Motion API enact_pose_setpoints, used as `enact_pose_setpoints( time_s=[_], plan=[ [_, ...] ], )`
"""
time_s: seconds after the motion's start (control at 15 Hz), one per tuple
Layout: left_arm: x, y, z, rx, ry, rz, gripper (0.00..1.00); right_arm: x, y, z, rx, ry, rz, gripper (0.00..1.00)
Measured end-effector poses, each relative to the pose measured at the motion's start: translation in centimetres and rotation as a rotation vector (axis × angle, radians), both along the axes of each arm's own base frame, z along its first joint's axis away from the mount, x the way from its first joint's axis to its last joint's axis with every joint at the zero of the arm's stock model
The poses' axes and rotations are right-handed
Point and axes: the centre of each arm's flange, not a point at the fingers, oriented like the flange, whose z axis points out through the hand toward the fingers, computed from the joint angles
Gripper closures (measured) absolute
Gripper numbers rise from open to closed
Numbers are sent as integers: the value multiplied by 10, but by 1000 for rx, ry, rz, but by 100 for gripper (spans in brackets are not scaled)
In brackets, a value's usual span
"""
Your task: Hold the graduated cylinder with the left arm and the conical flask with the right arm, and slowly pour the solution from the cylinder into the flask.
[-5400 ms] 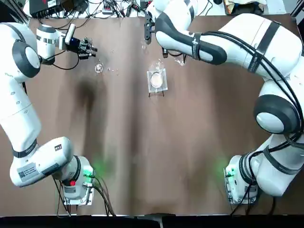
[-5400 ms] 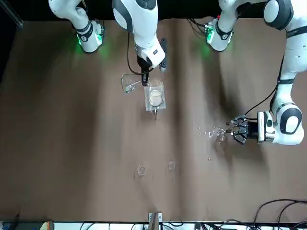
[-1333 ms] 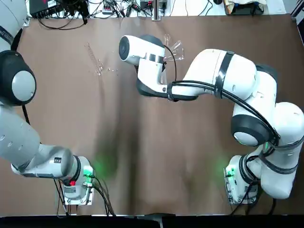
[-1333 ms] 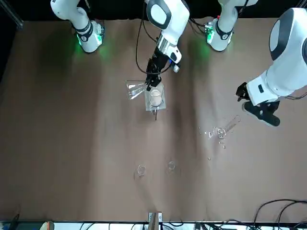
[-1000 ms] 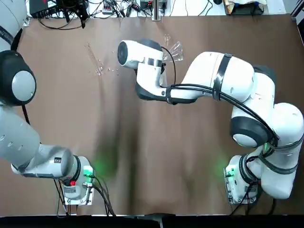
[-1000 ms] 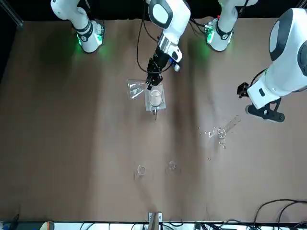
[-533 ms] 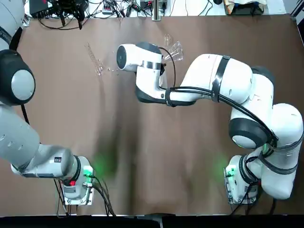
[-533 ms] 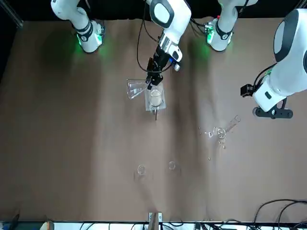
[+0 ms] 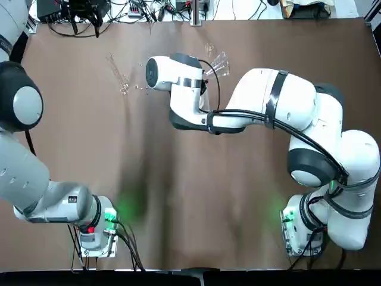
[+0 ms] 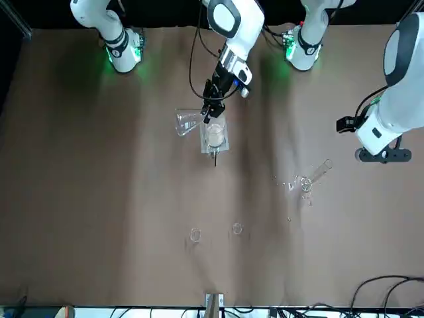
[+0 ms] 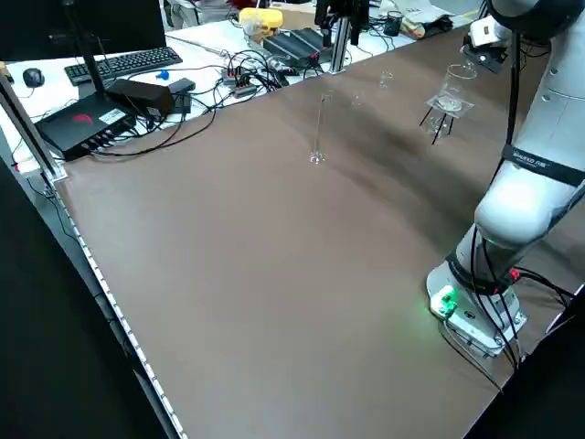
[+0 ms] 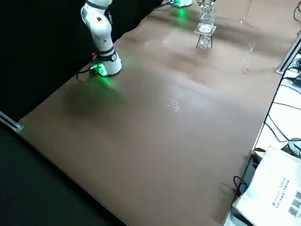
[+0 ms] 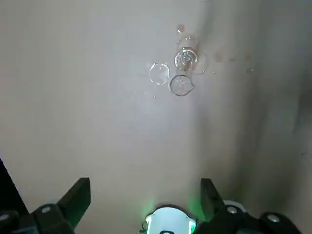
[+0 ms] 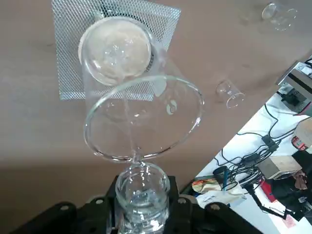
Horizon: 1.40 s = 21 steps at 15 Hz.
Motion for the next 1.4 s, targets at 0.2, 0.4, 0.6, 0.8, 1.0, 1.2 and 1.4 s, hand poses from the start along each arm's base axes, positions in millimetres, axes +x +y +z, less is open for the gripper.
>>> enact_pose_setpoints(
  time_s=[0.2,0.4,0.6,0.8,1.0,1.2,1.4],
  plan=[
    [0,-1,0,0,-1,1,0,0,0,0,-1,0,0,61],
    [-1,-6,1,-1,-3,-5,0,0,0,0,-1,0,0,61],
    [-2,-7,5,-2,-11,-6,0,0,0,0,-2,1,1,61],
    [-3,-7,13,-4,-32,-5,0,2,-1,1,-3,-1,-1,61],
    [-8,-6,35,-18,-80,0,0,15,-6,12,16,-1,-18,61],
    [-13,-8,55,-81,-133,14,0,22,-9,17,33,11,-35,61],
    [-16,-4,63,-99,-150,27,0,26,-13,15,64,58,-67,61]
  ],
)
